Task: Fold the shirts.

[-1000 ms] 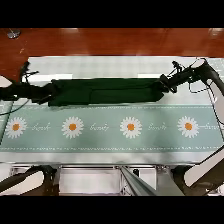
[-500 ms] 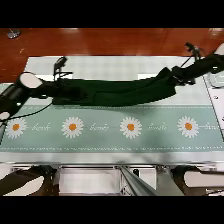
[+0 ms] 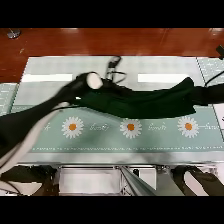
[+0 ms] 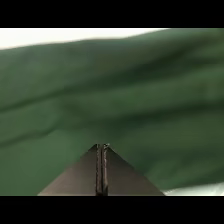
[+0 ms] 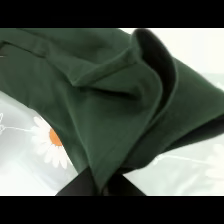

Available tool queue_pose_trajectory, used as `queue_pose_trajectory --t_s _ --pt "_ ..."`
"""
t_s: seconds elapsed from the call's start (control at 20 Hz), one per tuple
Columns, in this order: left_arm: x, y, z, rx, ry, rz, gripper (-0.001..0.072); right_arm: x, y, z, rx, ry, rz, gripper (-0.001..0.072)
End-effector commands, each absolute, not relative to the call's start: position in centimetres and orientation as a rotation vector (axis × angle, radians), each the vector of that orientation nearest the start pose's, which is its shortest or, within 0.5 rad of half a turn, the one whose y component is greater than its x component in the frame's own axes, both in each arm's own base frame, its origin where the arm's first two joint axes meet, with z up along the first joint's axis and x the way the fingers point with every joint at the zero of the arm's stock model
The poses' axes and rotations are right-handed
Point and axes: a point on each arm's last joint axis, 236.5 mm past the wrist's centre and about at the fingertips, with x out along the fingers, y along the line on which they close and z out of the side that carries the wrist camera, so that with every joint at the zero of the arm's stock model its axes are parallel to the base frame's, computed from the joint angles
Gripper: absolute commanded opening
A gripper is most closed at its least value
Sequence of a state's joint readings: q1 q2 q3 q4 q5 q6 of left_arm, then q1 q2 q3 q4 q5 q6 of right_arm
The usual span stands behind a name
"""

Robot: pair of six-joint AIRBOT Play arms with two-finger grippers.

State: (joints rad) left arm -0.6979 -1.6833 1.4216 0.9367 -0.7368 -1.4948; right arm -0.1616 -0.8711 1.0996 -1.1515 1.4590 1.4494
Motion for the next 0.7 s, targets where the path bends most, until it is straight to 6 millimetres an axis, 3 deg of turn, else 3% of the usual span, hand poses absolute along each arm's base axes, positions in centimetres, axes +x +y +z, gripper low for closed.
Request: queue_pose_trajectory --t_s 0.0,0.1,0.2,0.25,0.35,0.4,0.5,0.65 --pt "30.2 -50.3 -4.4 -0.212 1.260 -0.917 0.0017 26.9 5.5 13.1 0.315 1.122 0.247 0.0039" --pt "26.7 -52.4 -6.1 -0.173 1.334 -0.956 0.0017 26.9 6.5 13.6 0.342 1.110 0.287 0.0039" --pt "24.4 -53.3 -6.9 -0.127 1.377 -0.994 0.0018 27.2 6.7 13.9 0.350 1.095 0.294 0.0039" --pt "24.4 -53.2 -6.6 -0.124 1.377 -0.999 0.0018 27.2 6.7 13.8 0.350 1.095 0.293 0.0040" --pt "27.0 -52.0 -5.0 -0.152 1.366 -0.983 0.0018 27.2 6.7 13.8 0.348 1.095 0.294 0.0039" --pt "29.2 -50.7 -3.8 -0.173 1.356 -0.967 0.0018 27.2 6.7 13.8 0.349 1.095 0.295 0.0039" --pt "34.0 -46.1 -1.2 -0.212 1.342 -0.906 0.0018 27.2 6.9 13.9 0.356 1.093 0.302 0.0040" --pt "38.9 -35.6 2.9 -0.173 1.339 -0.837 0.0017 27.7 8.3 14.7 0.408 1.071 0.354 0.0039"
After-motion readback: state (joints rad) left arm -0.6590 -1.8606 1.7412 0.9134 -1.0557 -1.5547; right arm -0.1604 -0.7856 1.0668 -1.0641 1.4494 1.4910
